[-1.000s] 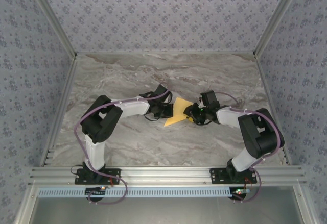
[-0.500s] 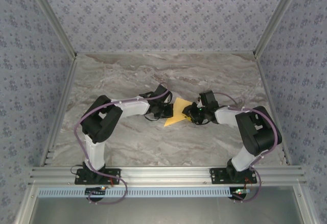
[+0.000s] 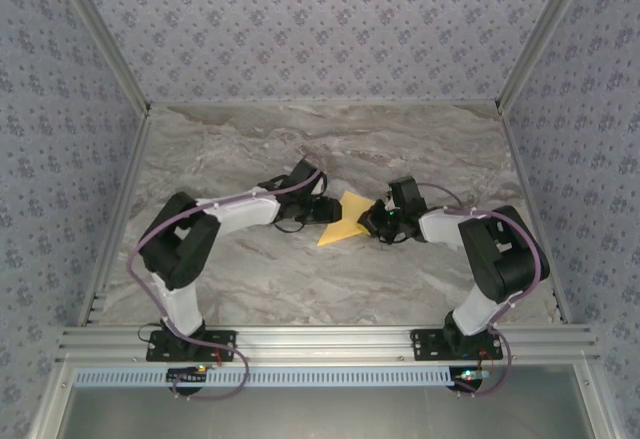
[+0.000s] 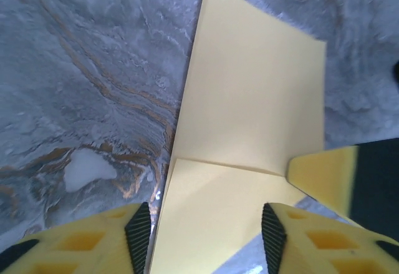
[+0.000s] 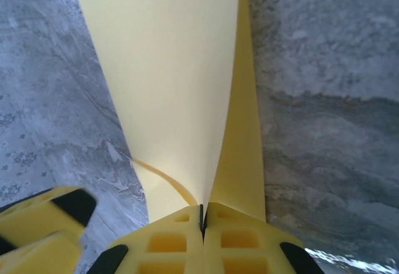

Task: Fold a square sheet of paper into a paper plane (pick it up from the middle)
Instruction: Fourth fold the wing at the center of the table.

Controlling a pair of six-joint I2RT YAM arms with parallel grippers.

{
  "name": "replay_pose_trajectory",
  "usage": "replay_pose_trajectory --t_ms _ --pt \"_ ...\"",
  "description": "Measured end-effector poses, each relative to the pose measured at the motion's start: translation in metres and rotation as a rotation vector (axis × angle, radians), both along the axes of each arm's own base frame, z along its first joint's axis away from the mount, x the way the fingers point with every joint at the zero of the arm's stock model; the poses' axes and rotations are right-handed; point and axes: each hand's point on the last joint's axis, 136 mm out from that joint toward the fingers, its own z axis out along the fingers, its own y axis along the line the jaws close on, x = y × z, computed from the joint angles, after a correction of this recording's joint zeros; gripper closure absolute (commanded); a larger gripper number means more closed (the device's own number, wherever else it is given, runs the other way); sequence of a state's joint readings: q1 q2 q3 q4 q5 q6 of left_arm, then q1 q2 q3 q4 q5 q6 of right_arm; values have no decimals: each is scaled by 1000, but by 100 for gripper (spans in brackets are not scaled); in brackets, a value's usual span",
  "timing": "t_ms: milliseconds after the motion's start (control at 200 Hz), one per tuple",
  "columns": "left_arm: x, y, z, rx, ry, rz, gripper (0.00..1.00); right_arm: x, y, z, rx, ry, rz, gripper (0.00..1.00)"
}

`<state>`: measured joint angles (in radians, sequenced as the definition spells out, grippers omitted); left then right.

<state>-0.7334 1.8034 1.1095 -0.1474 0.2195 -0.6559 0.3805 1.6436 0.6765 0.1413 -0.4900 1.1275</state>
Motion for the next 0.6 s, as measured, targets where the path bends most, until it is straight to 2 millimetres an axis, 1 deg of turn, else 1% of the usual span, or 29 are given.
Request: replay_pose_trajectory --t_ms 120,225,295,445,520,600 --pt "-6 7 9 -15 -88 -58 29 5 1 6 -2 15 -9 100" --pt "-13 13 8 -14 -170 -123 19 11 3 14 3 13 -16 100" --pt "-18 16 6 -8 -228 -169 14 13 3 17 4 22 -23 100" --pt "-24 15 3 2 -348 -261 13 17 1 21 7 36 -42 100" --pt "-26 10 6 12 -408 -309 13 20 0 24 10 42 -50 100" --pt "-26 0 13 22 -495 -360 16 23 -1 27 14 45 -57 100"
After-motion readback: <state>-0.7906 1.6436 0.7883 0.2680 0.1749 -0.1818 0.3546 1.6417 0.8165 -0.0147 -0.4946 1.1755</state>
